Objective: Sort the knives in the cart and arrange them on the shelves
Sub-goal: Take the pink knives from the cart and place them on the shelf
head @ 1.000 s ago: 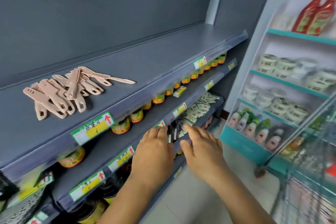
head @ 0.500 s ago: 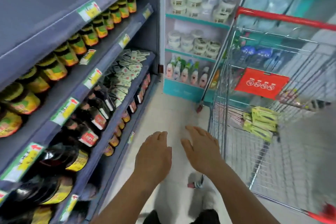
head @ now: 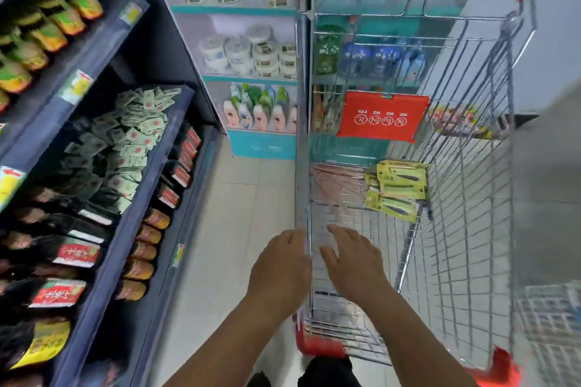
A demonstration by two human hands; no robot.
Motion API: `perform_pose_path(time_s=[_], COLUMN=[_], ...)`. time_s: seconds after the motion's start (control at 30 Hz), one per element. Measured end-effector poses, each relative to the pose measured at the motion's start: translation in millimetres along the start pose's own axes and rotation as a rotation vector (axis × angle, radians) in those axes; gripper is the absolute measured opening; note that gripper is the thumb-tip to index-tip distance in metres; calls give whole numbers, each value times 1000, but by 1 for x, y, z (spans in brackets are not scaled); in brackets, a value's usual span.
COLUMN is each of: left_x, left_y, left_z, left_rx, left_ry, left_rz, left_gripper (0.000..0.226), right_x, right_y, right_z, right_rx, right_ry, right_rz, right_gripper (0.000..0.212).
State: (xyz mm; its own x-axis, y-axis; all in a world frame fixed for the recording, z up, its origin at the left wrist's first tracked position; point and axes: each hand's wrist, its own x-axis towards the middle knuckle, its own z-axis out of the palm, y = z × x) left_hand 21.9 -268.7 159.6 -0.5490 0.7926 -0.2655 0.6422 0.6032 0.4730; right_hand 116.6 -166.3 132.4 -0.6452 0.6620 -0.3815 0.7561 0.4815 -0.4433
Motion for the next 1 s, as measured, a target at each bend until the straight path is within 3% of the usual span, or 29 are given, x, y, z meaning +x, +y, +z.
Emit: perform_pose_path(time_s=[0.2,0.43,0.6,1.0], left_x=[70,141,194,288], left_y=[42,48,31,-14], left_z=[45,92,134,248], left_rx=[-17,-44,-38,-20], left_ry=[-95,-161,-176,-223], left_rz=[-65,-202,-317,-392], left_gripper=[49,52,58,75], right_x=[57,118,174,299], right_y=[64,107,130,172], right_z=[-22,-21,1,85], right_rx=[23,51,78,-30], right_ry=[-9,-20,-37,-106], right_rz=[43,86,136,124], right_gripper=[50,48,49,56])
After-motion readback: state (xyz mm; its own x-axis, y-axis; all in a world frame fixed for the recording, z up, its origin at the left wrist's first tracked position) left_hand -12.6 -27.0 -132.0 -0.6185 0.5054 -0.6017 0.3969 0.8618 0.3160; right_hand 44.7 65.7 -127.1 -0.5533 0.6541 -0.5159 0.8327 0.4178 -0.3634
